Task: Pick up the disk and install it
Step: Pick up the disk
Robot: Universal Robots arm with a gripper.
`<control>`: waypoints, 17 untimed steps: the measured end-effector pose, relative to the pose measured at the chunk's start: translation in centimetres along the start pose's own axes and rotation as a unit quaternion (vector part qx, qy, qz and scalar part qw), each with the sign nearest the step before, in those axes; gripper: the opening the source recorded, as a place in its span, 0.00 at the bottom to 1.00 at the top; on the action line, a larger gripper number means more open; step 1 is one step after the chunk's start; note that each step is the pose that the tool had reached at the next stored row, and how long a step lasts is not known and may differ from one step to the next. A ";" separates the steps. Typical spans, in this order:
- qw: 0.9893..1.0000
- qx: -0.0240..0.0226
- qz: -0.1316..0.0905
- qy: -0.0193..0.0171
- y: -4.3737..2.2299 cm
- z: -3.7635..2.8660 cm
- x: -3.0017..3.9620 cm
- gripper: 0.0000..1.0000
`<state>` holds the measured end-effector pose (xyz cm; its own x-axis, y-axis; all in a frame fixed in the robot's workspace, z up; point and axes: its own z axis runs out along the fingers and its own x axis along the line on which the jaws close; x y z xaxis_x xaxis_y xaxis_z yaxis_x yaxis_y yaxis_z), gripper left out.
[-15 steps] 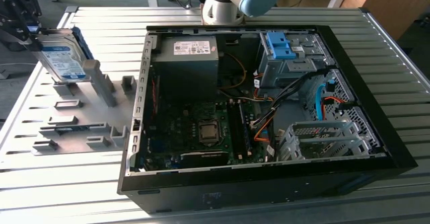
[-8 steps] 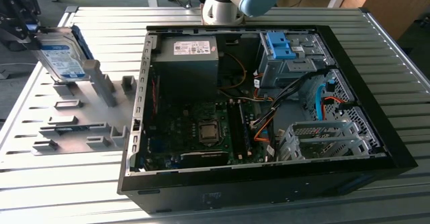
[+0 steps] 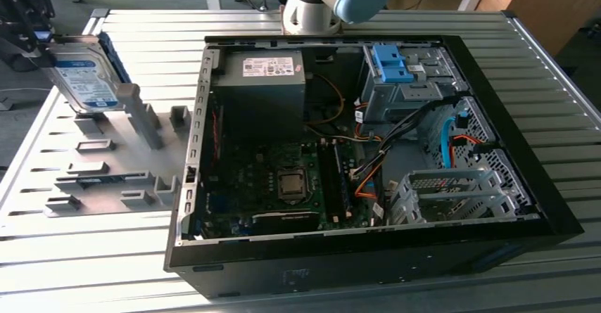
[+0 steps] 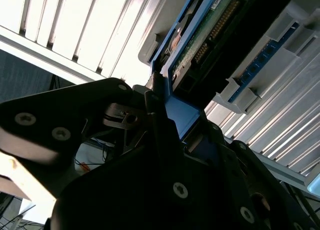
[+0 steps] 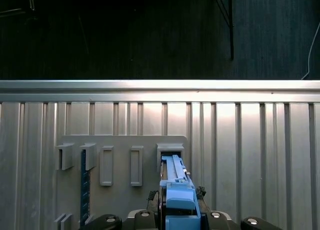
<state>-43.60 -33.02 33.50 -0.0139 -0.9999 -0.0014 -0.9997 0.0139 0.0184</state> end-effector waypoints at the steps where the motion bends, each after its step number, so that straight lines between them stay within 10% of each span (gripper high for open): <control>1: 1.000 0.000 0.000 0.000 0.00 0.00 0.00 0.36; 17: 1.000 0.000 0.000 0.000 0.01 -0.37 0.00 0.36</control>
<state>-43.60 -33.02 33.87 -0.0139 -0.9999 -0.0014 -0.9997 0.0139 0.0186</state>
